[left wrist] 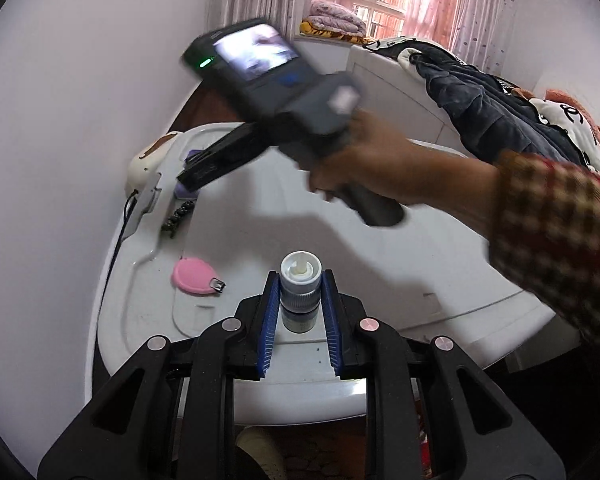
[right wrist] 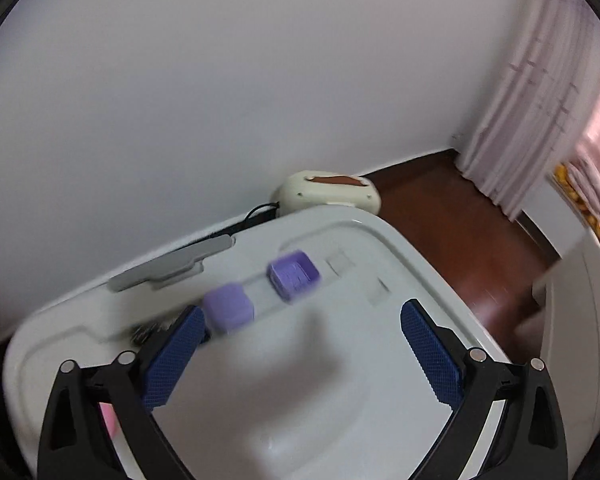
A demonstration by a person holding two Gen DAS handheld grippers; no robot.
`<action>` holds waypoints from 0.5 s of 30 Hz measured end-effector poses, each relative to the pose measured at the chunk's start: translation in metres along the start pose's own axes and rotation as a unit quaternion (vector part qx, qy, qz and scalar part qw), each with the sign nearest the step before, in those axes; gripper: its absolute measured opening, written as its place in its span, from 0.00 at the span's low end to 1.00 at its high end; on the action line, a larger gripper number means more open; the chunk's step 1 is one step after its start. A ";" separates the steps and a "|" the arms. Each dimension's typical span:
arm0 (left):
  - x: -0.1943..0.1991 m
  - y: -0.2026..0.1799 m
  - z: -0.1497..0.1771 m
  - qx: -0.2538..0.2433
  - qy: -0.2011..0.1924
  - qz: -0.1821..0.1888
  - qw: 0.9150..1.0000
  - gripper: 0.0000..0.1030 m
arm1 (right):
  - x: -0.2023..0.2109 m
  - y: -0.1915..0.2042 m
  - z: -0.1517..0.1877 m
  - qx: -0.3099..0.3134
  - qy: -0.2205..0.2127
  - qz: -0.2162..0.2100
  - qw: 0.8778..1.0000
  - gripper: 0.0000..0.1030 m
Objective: Collect trash
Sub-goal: 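Grasp the purple box with the right tool while the left tool holds the bottle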
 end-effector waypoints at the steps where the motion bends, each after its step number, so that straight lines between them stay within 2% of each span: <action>1: 0.000 0.001 -0.001 0.003 -0.002 0.004 1.000 0.20 | -0.009 -0.001 -0.003 0.002 0.004 -0.004 1.000 0.90; 5: -0.001 0.002 -0.005 0.016 -0.002 0.022 1.000 0.20 | -0.043 -0.008 -0.011 0.000 0.024 -0.012 1.000 0.90; 6: -0.001 0.002 -0.006 0.019 -0.002 0.026 0.999 0.20 | -0.049 -0.009 -0.012 -0.002 0.029 -0.017 0.999 0.86; 8: 0.000 0.000 -0.007 0.020 -0.002 0.031 0.999 0.20 | -0.059 -0.008 -0.010 0.003 0.040 -0.028 0.999 0.67; 9: -0.001 -0.002 -0.007 0.020 -0.001 0.035 0.999 0.20 | -0.063 -0.007 -0.006 0.007 0.051 -0.032 0.998 0.51; 11: -0.002 -0.003 -0.005 0.019 0.002 0.037 0.999 0.20 | -0.064 -0.009 -0.004 -0.003 0.057 -0.044 0.997 0.39; 12: -0.002 -0.004 -0.005 0.019 0.002 0.037 0.999 0.20 | -0.065 -0.010 0.000 -0.007 0.069 -0.049 0.996 0.38; 15: -0.003 -0.003 -0.004 0.019 0.003 0.038 0.999 0.20 | -0.049 -0.013 0.004 -0.035 0.069 -0.055 0.996 0.37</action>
Point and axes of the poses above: each gripper's, at about its wrist camera, not at the fingertips, and x roughly against the way its jaws point, y to its left, z to its underside, the point moved 7 cm from there along -x, roughly the way its jaws point, and after that the axes turned 7 degrees about -y, right-handed, at the moved point
